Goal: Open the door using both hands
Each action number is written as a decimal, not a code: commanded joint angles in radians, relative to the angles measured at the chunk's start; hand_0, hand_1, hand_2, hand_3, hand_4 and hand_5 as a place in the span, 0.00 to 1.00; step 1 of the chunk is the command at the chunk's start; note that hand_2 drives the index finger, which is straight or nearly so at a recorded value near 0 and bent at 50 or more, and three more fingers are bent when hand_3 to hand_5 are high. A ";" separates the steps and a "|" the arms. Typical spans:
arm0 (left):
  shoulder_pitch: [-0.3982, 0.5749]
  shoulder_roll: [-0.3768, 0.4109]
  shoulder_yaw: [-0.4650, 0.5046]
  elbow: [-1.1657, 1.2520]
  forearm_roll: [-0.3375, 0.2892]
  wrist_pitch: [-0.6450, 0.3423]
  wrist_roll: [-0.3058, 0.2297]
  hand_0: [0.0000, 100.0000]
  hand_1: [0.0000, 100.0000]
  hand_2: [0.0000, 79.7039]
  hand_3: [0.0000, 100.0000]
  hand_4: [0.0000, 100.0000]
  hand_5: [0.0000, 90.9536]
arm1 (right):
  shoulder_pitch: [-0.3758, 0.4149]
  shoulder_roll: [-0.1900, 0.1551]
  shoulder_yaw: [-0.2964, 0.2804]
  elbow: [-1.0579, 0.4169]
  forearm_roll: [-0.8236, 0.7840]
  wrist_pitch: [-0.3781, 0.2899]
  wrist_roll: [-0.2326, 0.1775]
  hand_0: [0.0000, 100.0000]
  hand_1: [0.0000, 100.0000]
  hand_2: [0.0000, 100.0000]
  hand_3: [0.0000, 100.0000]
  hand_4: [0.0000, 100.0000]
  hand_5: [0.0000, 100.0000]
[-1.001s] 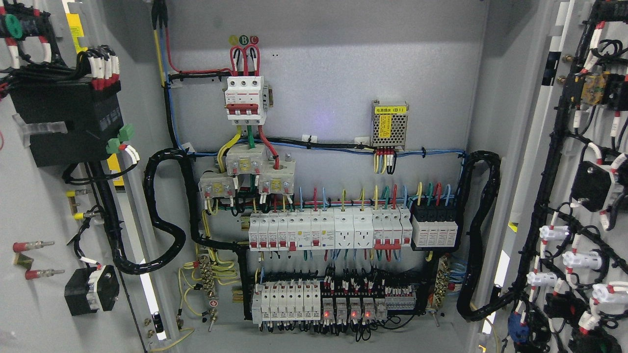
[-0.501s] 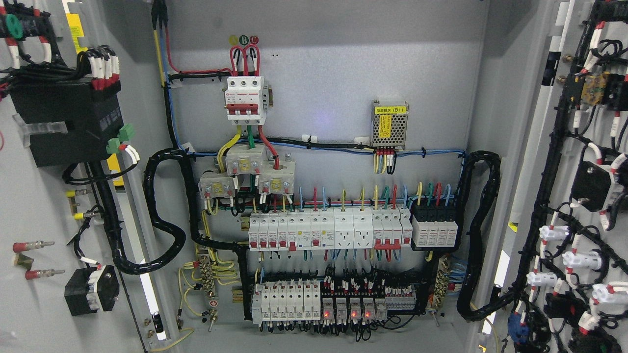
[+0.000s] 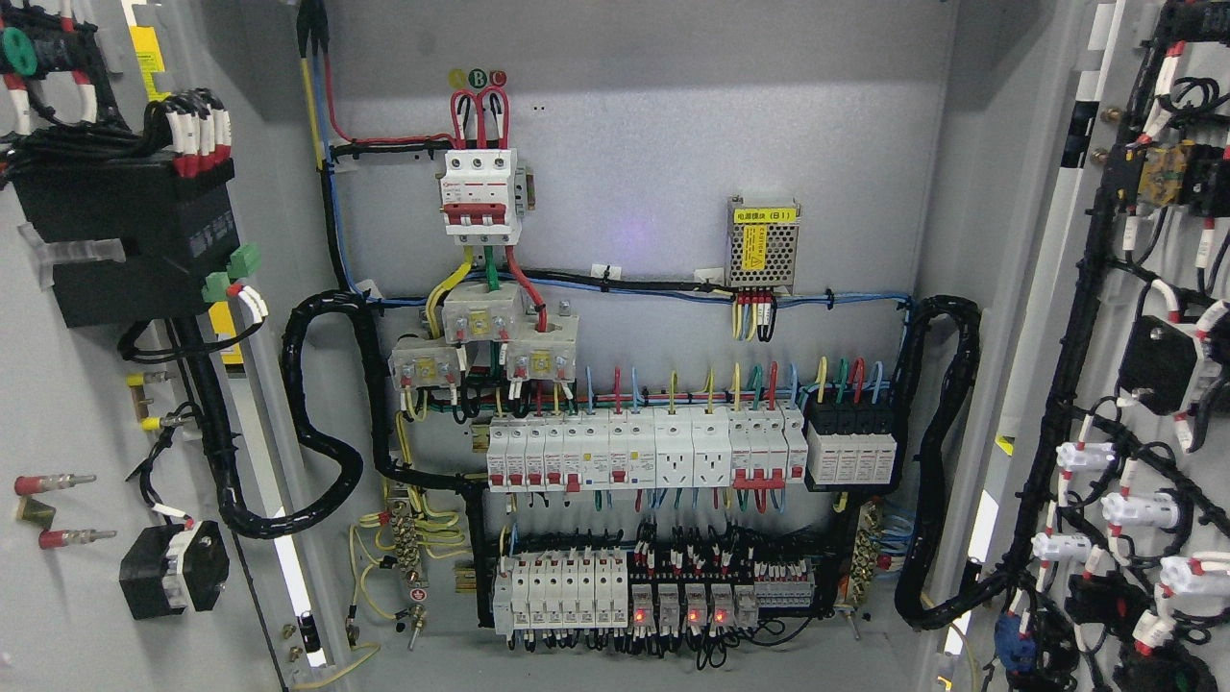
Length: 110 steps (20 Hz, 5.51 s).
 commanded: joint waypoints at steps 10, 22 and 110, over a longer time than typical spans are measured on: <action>0.000 0.000 0.000 -0.001 0.000 -0.002 -0.001 0.37 0.16 0.00 0.00 0.00 0.00 | -0.034 0.009 0.066 0.015 -0.003 0.001 -0.015 0.22 0.07 0.00 0.00 0.00 0.00; 0.000 0.006 -0.003 -0.006 -0.001 -0.002 -0.001 0.37 0.16 0.00 0.00 0.00 0.00 | 0.075 -0.115 -0.128 -0.002 0.001 0.015 -0.017 0.22 0.07 0.00 0.00 0.00 0.00; 0.430 0.131 0.699 -2.116 0.256 -0.199 -0.397 0.00 0.05 0.09 0.16 0.07 0.00 | 1.032 -0.535 -1.049 -0.501 -0.151 -0.809 -0.219 0.21 0.07 0.00 0.00 0.00 0.00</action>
